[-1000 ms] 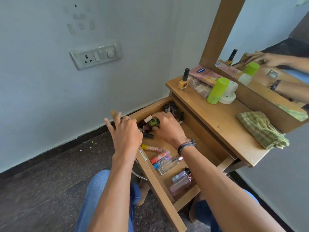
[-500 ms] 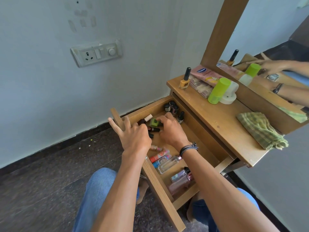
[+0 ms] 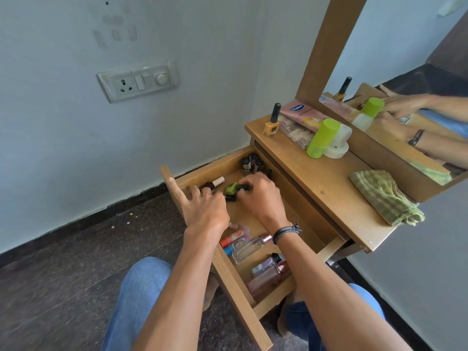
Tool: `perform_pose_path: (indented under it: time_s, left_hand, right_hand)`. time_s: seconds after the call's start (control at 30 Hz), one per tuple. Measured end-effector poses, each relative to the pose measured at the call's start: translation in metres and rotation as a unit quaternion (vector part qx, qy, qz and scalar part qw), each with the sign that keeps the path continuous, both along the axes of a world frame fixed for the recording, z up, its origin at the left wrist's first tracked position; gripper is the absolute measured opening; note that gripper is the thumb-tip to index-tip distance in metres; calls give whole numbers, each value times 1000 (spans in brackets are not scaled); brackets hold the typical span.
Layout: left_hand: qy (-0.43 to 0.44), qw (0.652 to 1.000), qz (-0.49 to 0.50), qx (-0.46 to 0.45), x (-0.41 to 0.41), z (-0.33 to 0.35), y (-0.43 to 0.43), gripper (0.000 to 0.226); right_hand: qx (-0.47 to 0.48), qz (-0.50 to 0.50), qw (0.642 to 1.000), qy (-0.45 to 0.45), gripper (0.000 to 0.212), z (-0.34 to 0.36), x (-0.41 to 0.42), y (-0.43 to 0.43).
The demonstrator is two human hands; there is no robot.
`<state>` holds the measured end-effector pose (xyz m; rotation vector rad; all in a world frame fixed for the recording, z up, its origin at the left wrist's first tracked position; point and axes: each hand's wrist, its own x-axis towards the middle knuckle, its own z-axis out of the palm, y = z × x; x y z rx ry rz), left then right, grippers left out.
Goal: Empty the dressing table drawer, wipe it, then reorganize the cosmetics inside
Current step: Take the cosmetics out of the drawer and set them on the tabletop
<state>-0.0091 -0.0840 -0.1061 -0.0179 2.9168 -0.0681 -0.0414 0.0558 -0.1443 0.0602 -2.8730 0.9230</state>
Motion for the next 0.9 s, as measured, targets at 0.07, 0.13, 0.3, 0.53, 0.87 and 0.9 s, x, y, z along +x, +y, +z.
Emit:
perform_pose_path:
  time_s: [0.07,0.13,0.3,0.53,0.87,0.9]
  left_hand:
    - [-5,1000,1,-14,1,2,2,35]
    - [-18,1000,2,-20,0,3,3,37]
    - [-24,999,0,-25,-3,1,7,37]
    - [-32,998,-37,-47,-4,-3,9,54]
    - [-47,997,-51,-45,-6,-5,9,56]
    - [-49,997,-51,-40,-6,-5,9,56]
  right_hand:
    - [-15,-4,1000,14,19,14,-1,4]
    - [-32,-7,999,24,18,32,-3,10]
    - [-101,-67,986,118,12,87,-18,30]
    - [-118,-133,966,187,10,114,-54,58]
    - [-107,-137,969,179,15,98,-67,59]
    - [-107,-135,968,180,17,97,-67,58]
